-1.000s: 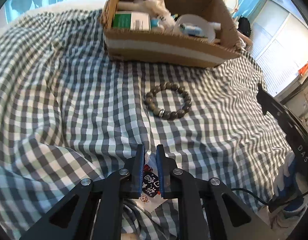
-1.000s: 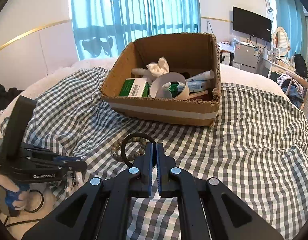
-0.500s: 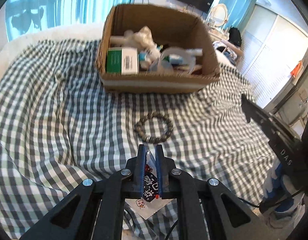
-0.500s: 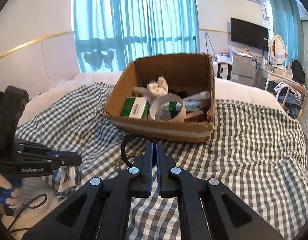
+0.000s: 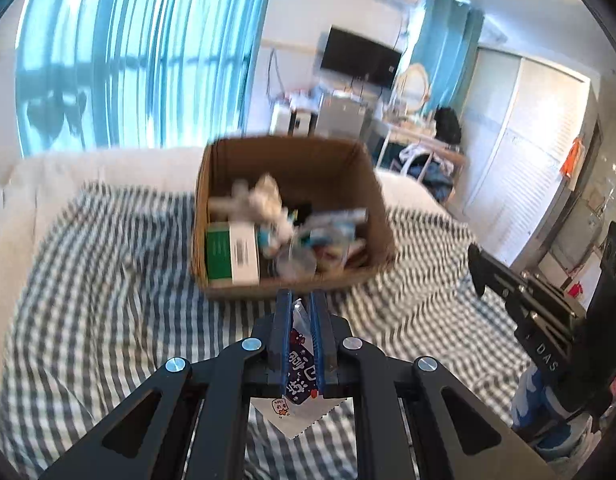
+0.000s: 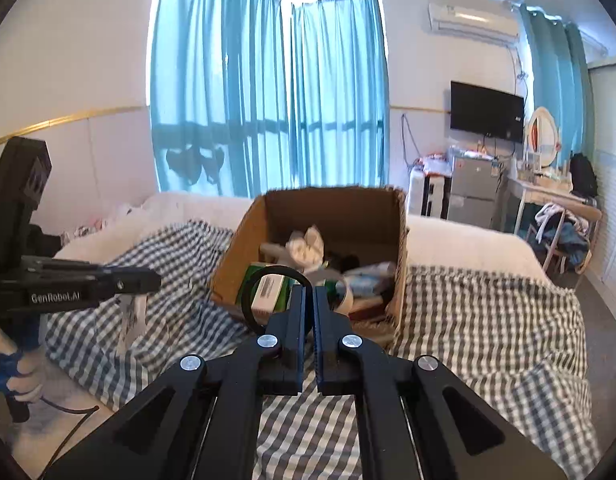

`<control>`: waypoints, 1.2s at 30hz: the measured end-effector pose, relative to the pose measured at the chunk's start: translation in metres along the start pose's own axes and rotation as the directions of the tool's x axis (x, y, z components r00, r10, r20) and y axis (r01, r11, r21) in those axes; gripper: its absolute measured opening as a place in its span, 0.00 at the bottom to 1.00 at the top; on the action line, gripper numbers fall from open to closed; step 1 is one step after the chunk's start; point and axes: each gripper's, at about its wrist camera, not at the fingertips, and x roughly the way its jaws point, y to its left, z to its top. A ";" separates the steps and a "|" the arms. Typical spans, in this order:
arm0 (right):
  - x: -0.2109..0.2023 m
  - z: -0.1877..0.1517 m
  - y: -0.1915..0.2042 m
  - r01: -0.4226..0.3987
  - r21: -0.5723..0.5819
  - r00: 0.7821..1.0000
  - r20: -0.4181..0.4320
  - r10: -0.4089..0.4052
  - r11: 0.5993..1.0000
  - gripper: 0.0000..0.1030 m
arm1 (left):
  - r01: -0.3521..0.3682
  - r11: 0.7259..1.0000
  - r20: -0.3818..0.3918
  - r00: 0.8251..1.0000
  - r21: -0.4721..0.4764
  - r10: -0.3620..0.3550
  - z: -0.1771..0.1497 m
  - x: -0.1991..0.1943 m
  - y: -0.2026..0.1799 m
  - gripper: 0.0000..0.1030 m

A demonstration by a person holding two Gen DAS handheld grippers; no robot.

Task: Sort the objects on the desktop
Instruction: 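Lift the snack packet and black ring and carry them over the box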

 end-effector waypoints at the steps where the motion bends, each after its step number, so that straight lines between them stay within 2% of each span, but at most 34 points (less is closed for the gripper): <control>1: -0.002 0.003 0.000 0.001 -0.001 1.000 0.007 -0.001 1.000 0.03 | 0.000 1.000 0.023 1.000 0.007 0.000 0.005 -0.004 -0.002 0.09; 7: -0.011 0.026 -0.002 0.015 -0.015 0.998 0.064 -0.014 1.000 0.03 | 0.011 0.999 0.144 0.989 0.043 -0.017 0.036 -0.017 -0.012 0.09; 17: -0.010 0.073 -0.004 0.028 -0.037 0.984 0.178 -0.020 0.999 0.03 | 0.005 0.992 0.321 0.946 0.129 -0.046 0.085 -0.028 -0.035 0.09; 21: -0.003 0.086 -0.008 0.028 -0.046 0.978 0.208 -0.018 0.999 0.03 | 0.011 0.992 0.355 0.933 0.127 -0.056 0.099 -0.019 -0.030 0.09; 28: 0.026 0.099 -0.021 0.013 -0.059 0.978 0.210 -0.001 0.998 0.03 | 0.000 0.994 0.354 0.934 0.109 -0.039 0.116 0.013 -0.018 0.09; 36: 0.073 0.113 -0.027 -0.009 -0.052 0.984 0.177 0.019 0.999 0.03 | -0.030 0.996 0.295 0.956 0.083 0.004 0.128 0.061 0.002 0.09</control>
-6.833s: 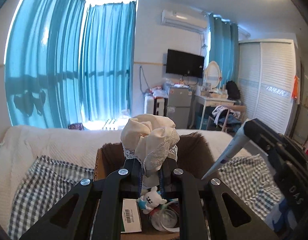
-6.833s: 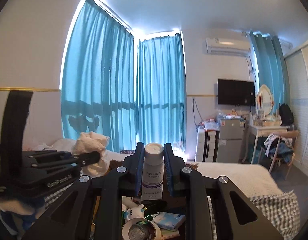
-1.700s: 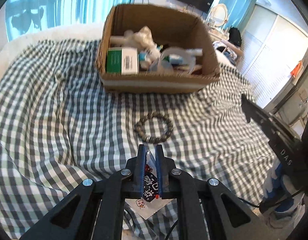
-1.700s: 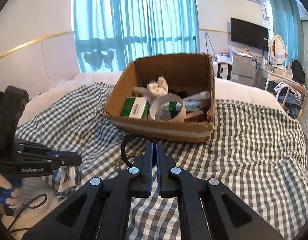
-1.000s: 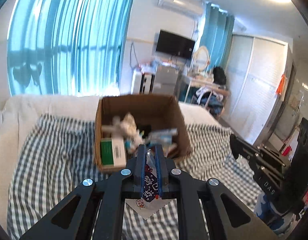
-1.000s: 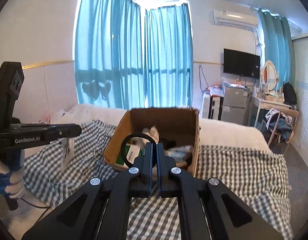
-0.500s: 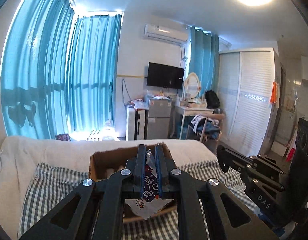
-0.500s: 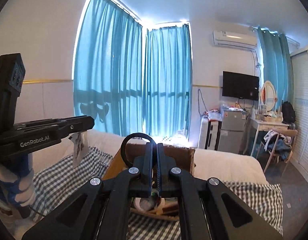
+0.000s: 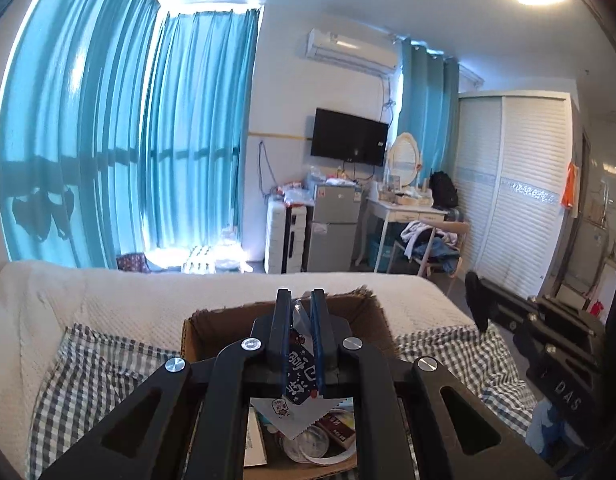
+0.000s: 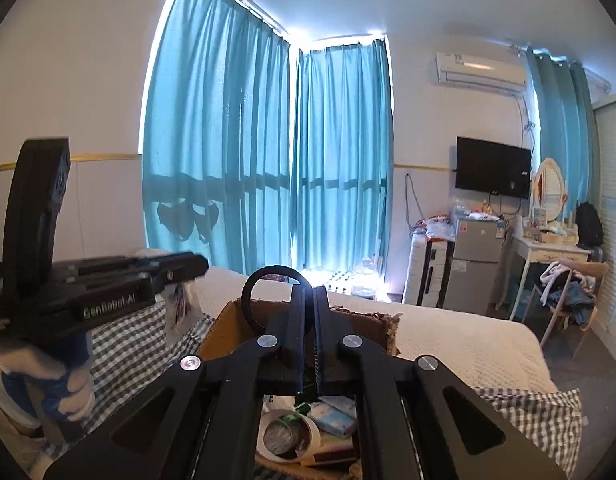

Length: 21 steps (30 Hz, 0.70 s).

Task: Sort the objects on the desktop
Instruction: 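Lift the snack packet and black ring and carry them over the box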

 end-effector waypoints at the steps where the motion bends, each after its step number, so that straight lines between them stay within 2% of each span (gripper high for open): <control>1: 0.006 0.000 -0.001 -0.002 0.000 1.000 -0.004 0.002 1.000 0.03 | -0.003 1.000 -0.005 1.000 -0.002 0.003 -0.002 0.002 0.002 0.09; 7: 0.040 -0.019 -0.002 -0.008 0.002 0.999 -0.049 0.009 1.000 0.03 | -0.032 0.999 -0.048 0.998 -0.035 0.030 -0.019 0.023 0.024 0.09; 13: 0.075 -0.051 -0.010 -0.013 0.014 0.991 -0.134 0.015 1.000 0.03 | -0.008 1.000 -0.109 0.994 -0.013 0.007 -0.038 0.062 0.030 0.09; 21: 0.122 -0.093 -0.039 -0.029 0.083 0.948 -0.315 0.053 0.996 0.03 | -0.035 0.999 -0.252 0.967 0.007 0.035 -0.074 0.120 0.038 0.09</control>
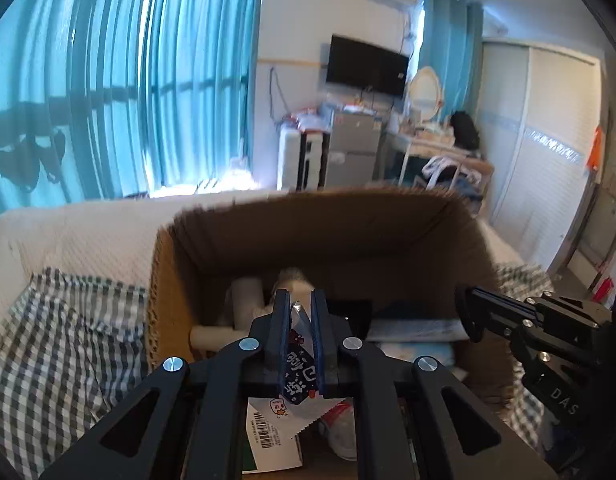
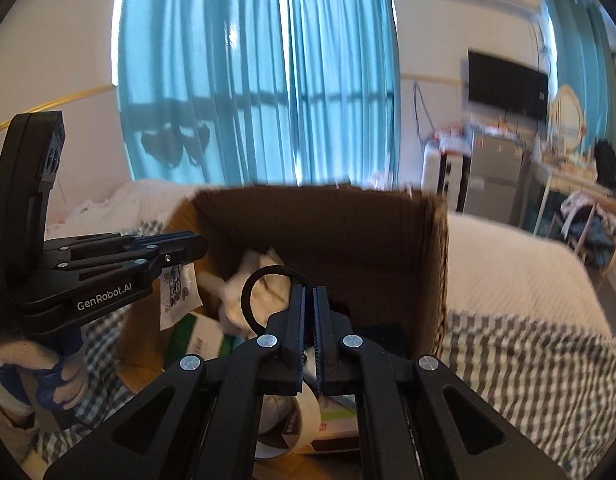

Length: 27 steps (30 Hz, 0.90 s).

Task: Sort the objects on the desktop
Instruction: 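Lift the snack packet and black ring and carry them over the box, then open both grippers to drop the packet and ring into the box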

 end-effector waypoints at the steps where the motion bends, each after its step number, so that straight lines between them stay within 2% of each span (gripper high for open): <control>1: 0.003 -0.002 -0.004 -0.003 0.007 1.000 -0.014 0.004 1.000 0.03 | -0.001 1.000 -0.012 1.000 0.001 0.001 -0.002 0.004 0.000 0.09; 5: 0.016 -0.010 -0.012 0.002 0.005 0.999 -0.046 -0.002 1.000 0.04 | -0.019 1.000 -0.039 0.999 0.003 0.019 -0.010 0.019 -0.002 0.16; 7: 0.019 -0.014 -0.012 0.008 -0.006 0.998 -0.061 -0.008 1.000 0.08 | -0.023 1.000 -0.047 0.999 0.000 0.023 -0.011 0.021 -0.003 0.35; 8: 0.019 -0.015 -0.012 0.013 -0.012 0.998 -0.064 -0.014 1.000 0.19 | -0.029 1.000 -0.048 0.998 -0.005 0.029 -0.010 0.022 -0.002 0.57; 9: 0.019 -0.016 -0.011 0.015 -0.021 0.998 -0.066 -0.016 1.000 0.26 | -0.038 0.999 -0.040 0.999 -0.014 0.038 -0.009 0.020 -0.001 0.69; 10: 0.019 -0.016 -0.011 0.008 -0.027 0.998 -0.065 -0.009 1.000 0.34 | -0.050 0.998 -0.022 0.999 -0.024 0.049 -0.009 0.016 0.000 0.70; 13: 0.016 -0.017 -0.009 0.005 -0.033 0.998 -0.058 -0.007 0.999 0.38 | -0.055 0.998 -0.015 0.998 -0.027 0.055 -0.006 0.012 0.003 0.71; 17: 0.011 -0.012 -0.005 0.011 -0.029 0.999 -0.047 -0.012 1.000 0.54 | -0.058 0.997 0.007 0.998 -0.048 0.059 0.000 -0.004 0.006 0.78; 21: -0.007 -0.003 0.000 0.024 -0.025 1.000 -0.012 -0.024 0.999 0.55 | -0.058 0.996 0.046 0.997 -0.060 0.061 0.010 -0.032 0.004 0.83; 25: -0.035 0.008 0.008 0.019 -0.011 0.999 0.033 -0.019 1.000 0.65 | -0.060 0.995 0.103 0.992 -0.075 0.067 0.020 -0.065 0.002 0.90; 27: -0.051 0.015 0.016 0.021 -0.016 0.998 0.058 -0.020 1.000 0.65 | -0.061 0.996 0.128 0.989 -0.072 0.070 0.022 -0.080 0.000 0.94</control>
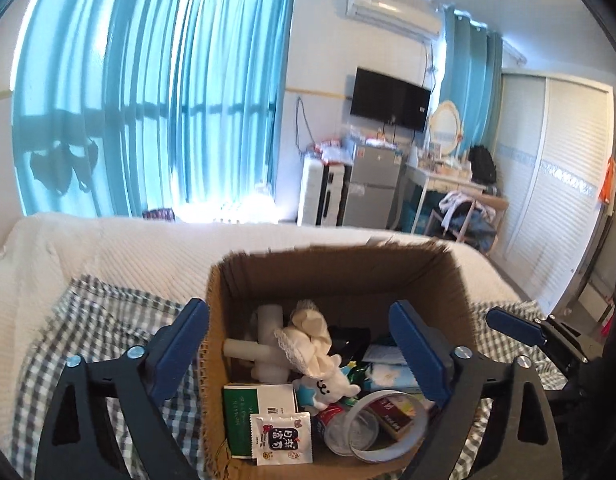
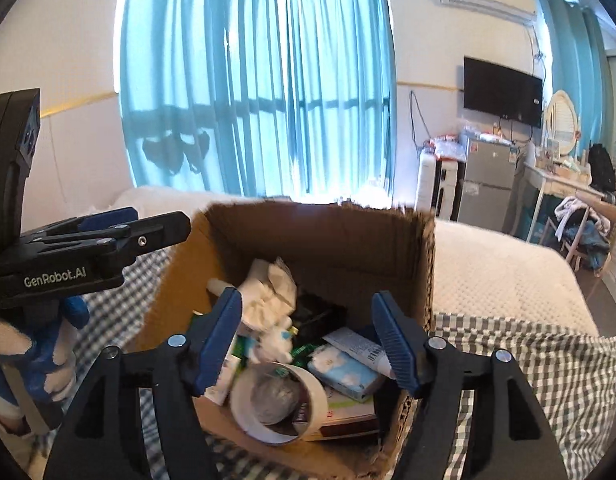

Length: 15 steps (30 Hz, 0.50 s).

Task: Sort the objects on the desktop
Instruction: 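Open both grippers to drop the packet and ring into the box, then withdraw the left gripper and lower it toward the dark bead bracelet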

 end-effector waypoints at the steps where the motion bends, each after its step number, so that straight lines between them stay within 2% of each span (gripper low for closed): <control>1: -0.009 0.004 0.004 -0.002 0.000 1.000 0.010 0.002 1.000 0.65 | -0.005 1.000 0.018 1.000 0.003 0.005 0.002 -0.013 -0.001 0.95; 3: -0.027 0.012 0.012 -0.016 0.002 0.999 0.034 0.016 1.000 0.66 | -0.005 1.000 0.038 0.999 0.003 0.005 0.003 -0.028 -0.002 0.97; 5: -0.043 0.015 0.017 -0.018 0.003 0.998 0.053 0.018 1.000 0.71 | 0.003 1.000 0.056 0.998 0.002 -0.003 0.003 -0.047 -0.002 0.98; 8: -0.070 0.014 0.022 -0.019 0.029 0.997 0.078 0.017 0.999 0.74 | 0.002 1.000 0.079 0.997 -0.002 -0.002 0.001 -0.070 0.001 0.99; 15: -0.113 -0.008 0.023 0.011 0.064 0.996 0.086 -0.017 0.998 0.77 | 0.004 1.000 0.114 0.993 -0.023 -0.001 -0.006 -0.106 0.006 1.00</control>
